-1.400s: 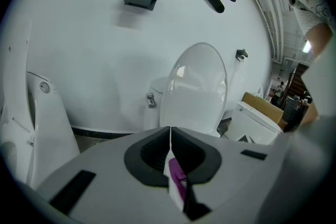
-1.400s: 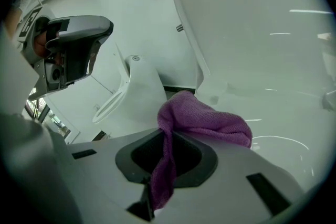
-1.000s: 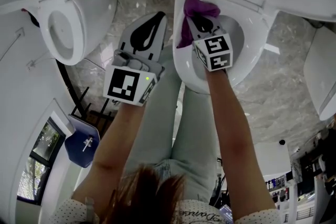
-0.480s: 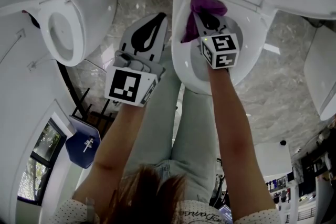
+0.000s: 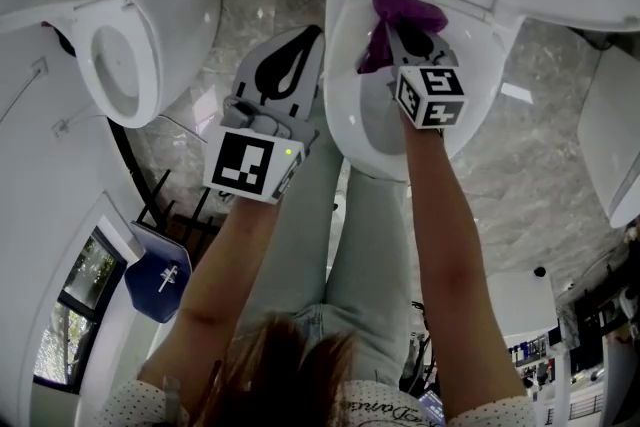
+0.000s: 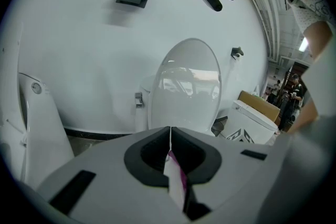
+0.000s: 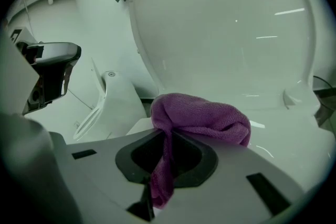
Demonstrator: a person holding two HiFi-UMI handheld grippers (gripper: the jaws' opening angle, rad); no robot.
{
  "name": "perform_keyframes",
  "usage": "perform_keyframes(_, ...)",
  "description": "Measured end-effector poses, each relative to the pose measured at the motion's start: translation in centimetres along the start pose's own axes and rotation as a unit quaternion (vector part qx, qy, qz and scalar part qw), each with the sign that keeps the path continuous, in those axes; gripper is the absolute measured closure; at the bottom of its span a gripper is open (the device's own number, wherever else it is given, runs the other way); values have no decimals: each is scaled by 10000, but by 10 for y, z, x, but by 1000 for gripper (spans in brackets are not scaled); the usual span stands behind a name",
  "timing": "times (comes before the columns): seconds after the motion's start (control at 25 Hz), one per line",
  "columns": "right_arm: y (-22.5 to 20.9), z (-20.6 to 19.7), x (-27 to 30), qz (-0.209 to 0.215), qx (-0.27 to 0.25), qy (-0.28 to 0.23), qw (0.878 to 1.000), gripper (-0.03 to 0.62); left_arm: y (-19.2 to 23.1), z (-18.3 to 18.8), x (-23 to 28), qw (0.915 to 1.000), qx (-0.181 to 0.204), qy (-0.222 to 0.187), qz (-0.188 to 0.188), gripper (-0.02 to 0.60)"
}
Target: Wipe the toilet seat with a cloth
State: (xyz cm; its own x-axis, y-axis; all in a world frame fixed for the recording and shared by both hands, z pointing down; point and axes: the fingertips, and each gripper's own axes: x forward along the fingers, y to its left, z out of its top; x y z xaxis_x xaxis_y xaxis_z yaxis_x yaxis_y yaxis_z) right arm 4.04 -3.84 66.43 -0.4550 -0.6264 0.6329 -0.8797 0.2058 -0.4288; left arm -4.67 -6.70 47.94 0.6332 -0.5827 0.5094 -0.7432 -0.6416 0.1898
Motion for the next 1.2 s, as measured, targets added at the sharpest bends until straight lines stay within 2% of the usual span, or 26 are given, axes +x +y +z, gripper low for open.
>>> perform_keyframes(0.44,-28,1,-15,-340,378,-132,9986,543,-11,0,-1,9999,-54,48,-71,571)
perform_keyframes(0.8,-54,2,-32,-977,645,-268,9928,543,-7,7,-9,10000,1,-30,8,571)
perform_keyframes(0.92,-74,11,-53,-1522,697,-504,9846,542,-7,11,-12,10000,-1,-70,24,571)
perform_keyframes(1.0,-85,21,-68,-1727,721,-729,9796,542,-9,16,-14,9999,11,-133,23,571)
perform_keyframes(1.2,-86,49,-110,-1769,631,-1210,9747,542,-12,31,-26,9997,54,-227,24,571)
